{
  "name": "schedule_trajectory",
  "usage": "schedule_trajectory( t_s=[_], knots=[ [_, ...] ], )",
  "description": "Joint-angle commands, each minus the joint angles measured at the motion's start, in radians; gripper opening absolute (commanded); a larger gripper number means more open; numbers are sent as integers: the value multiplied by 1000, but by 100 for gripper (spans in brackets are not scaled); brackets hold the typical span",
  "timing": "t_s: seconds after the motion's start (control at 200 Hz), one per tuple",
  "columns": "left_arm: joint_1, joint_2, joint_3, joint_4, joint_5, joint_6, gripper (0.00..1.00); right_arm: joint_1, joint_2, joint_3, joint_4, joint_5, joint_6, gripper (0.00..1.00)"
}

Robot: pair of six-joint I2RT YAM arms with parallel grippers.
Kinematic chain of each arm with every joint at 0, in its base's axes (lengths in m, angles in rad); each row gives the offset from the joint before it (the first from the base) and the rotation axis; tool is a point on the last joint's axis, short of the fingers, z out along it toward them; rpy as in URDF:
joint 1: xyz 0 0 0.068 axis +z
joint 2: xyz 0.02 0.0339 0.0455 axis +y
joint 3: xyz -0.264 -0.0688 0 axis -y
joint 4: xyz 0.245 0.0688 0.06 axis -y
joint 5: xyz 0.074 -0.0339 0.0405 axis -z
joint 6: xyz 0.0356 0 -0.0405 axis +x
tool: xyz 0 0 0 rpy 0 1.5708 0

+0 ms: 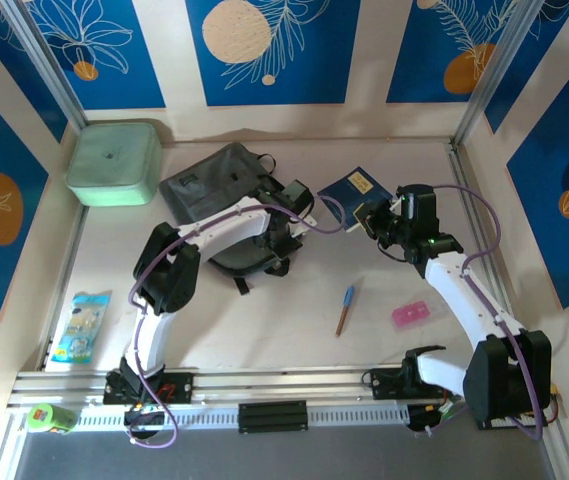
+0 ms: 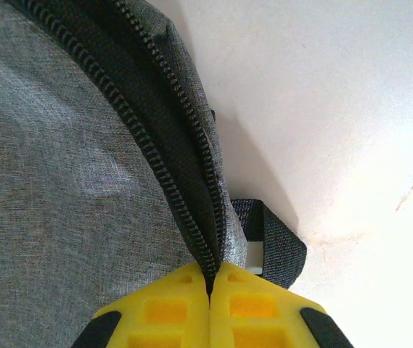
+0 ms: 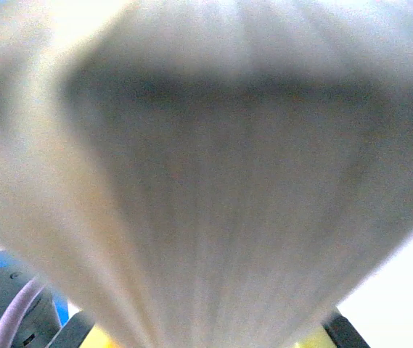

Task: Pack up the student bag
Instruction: Open the student bag at the center of the table.

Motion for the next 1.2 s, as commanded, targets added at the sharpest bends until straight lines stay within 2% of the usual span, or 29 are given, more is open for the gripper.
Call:
schedule_trajectory(
  t_s=[0.0,0.165,0.235,0.44,0.66,0.84,1.045,1.195],
  knots=[
    [9,-36,43,-34,77,-16,5,-7,-35,-6,33,-22,-2,0],
    [45,-62,57,-42,251,-35,5,-9,-41,-14,32,-22,-1,0],
    [64,-64,59,-48,333,-42,8,-11,-42,-19,34,-22,-1,0],
    [106,-50,49,-41,413,-74,13,-16,-45,-20,32,-24,-1,0],
    [115,-51,59,-28,395,-87,4,-19,-50,-19,26,-25,-7,0],
    [135,-132,87,-9,349,-122,1,-23,-78,-19,-21,-1,-35,0],
    [163,-265,61,137,220,-196,1,-17,-108,-33,-49,4,-65,0],
    [178,-319,31,273,184,-236,1,55,-104,-43,-15,-13,-85,0]
  ],
)
